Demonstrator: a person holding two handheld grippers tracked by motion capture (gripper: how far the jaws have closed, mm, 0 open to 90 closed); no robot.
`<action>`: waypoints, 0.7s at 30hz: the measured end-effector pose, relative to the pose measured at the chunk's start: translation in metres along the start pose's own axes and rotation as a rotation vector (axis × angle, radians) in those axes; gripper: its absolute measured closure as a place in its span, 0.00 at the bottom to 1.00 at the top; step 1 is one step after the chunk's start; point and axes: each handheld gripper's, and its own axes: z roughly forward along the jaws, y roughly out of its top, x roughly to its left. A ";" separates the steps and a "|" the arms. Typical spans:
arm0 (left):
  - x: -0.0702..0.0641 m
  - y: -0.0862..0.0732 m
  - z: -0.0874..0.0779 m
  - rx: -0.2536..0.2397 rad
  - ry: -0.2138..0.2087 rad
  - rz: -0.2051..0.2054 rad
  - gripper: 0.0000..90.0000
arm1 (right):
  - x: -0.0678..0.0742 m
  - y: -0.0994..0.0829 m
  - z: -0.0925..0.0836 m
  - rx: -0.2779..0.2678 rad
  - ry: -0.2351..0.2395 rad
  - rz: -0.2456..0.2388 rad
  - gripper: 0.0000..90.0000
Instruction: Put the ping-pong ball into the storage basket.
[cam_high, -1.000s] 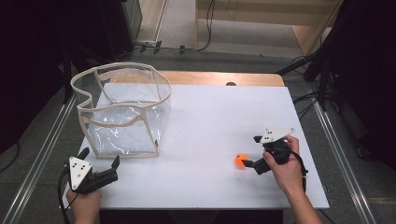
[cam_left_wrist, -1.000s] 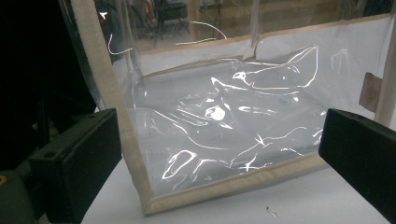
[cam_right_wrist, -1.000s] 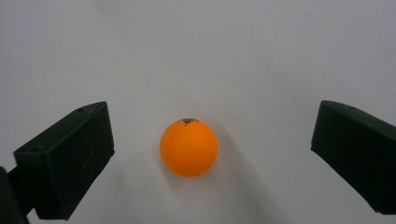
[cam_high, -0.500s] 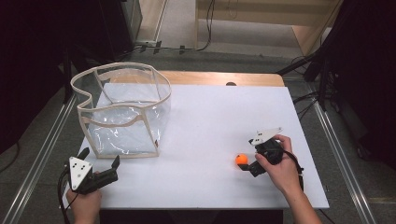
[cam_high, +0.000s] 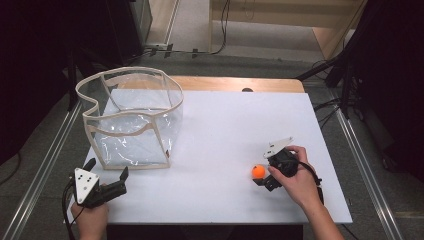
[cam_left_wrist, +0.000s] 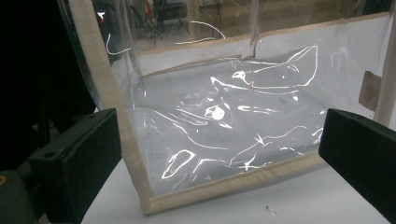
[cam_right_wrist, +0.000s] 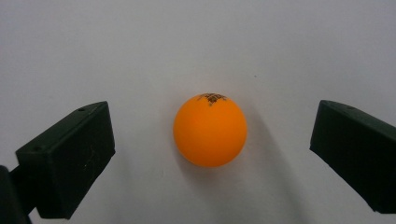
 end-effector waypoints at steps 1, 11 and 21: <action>0.000 0.000 0.000 0.000 0.000 -0.001 0.00 | 0.000 0.000 0.001 0.004 -0.003 -0.001 0.00; 0.001 0.000 0.000 -0.002 -0.005 -0.010 0.00 | 0.002 0.004 0.006 0.044 -0.021 -0.005 0.21; 0.000 0.000 0.000 0.001 -0.001 -0.001 0.00 | 0.002 0.006 0.012 0.089 -0.037 -0.008 0.33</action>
